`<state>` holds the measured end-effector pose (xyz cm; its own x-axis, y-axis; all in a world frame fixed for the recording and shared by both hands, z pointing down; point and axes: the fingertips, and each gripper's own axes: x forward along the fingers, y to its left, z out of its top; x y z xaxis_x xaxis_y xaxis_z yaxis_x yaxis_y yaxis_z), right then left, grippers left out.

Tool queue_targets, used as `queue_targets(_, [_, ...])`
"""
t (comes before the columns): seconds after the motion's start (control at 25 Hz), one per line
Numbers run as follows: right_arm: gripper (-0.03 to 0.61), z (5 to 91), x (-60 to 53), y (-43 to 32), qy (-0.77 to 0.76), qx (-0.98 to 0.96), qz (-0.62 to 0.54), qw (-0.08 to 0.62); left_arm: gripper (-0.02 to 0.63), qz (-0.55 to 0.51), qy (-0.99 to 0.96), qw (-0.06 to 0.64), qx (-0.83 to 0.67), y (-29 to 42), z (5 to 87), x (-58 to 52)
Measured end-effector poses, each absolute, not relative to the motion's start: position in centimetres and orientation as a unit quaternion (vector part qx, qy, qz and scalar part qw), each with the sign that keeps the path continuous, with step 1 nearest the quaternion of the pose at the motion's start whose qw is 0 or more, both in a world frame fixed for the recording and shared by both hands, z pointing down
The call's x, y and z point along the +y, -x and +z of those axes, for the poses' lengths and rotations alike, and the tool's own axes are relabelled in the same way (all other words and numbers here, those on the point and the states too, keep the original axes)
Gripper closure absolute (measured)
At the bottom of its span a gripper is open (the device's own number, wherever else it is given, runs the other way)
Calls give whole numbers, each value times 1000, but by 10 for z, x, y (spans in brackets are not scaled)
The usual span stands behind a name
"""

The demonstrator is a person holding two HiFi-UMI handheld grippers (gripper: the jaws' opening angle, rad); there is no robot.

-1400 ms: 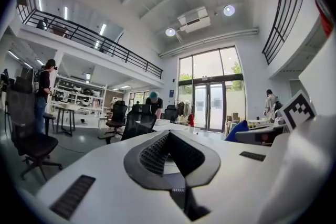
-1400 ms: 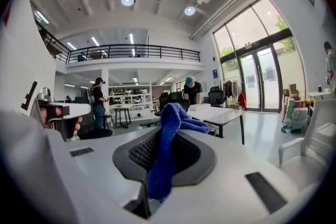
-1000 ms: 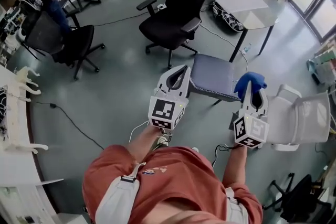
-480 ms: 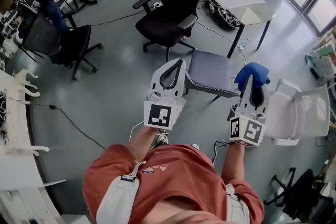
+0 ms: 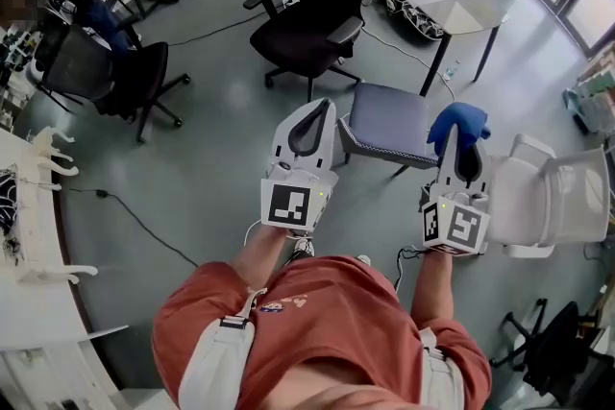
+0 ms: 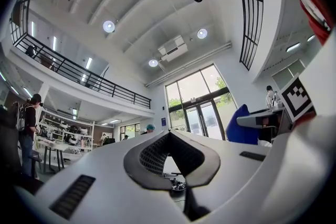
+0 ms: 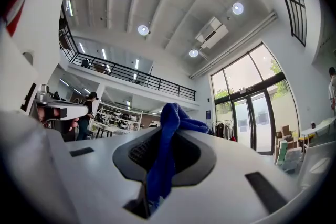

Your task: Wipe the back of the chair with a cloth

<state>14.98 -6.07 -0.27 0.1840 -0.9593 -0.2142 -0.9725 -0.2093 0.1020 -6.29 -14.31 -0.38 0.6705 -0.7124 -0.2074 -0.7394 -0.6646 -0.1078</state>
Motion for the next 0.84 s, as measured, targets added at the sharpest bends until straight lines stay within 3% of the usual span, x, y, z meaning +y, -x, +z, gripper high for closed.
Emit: queue_targets(0.84, [522, -13, -63, -146, 759, 641, 113, 21, 600, 111, 905, 81, 402, 68, -20, -142])
